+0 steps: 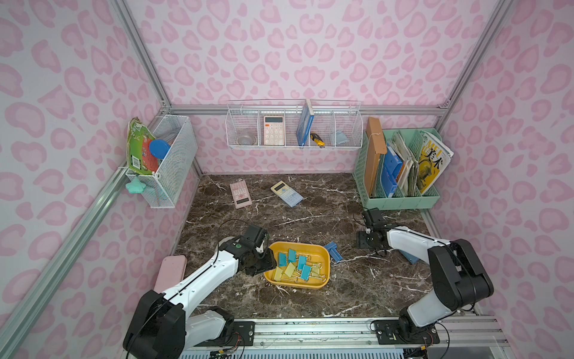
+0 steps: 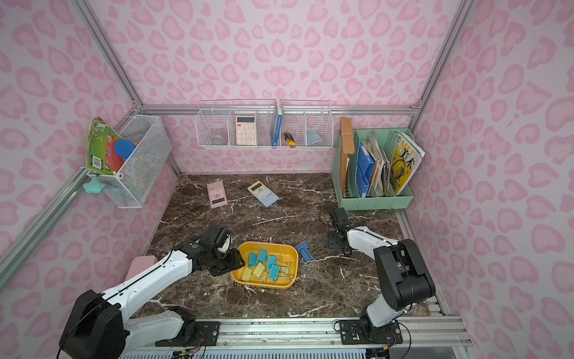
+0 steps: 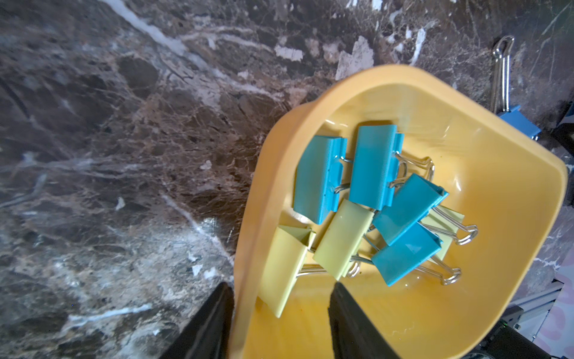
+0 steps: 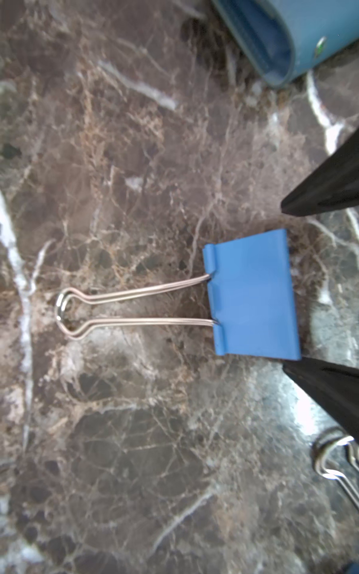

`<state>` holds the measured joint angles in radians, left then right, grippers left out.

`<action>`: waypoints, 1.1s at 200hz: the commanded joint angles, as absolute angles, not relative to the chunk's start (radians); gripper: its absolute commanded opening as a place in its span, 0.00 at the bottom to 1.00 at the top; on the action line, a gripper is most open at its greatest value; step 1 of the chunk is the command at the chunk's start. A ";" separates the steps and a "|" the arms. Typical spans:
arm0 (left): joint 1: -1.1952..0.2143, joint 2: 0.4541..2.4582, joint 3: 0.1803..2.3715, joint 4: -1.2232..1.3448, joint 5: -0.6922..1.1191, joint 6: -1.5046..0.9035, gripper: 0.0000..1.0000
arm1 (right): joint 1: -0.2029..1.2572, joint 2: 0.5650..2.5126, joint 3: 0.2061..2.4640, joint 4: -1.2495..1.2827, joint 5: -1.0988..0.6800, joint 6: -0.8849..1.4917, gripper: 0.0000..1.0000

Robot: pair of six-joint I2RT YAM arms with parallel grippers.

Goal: Put the binder clips in the storage box
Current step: Pick up the binder clip at the center of the board.

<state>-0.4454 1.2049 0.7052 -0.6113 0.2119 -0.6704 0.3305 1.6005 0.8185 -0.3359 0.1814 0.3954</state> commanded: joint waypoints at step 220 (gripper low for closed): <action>-0.445 1.209 0.710 -0.627 0.199 -0.658 0.54 | 0.615 1.398 0.982 -0.380 0.082 0.212 0.41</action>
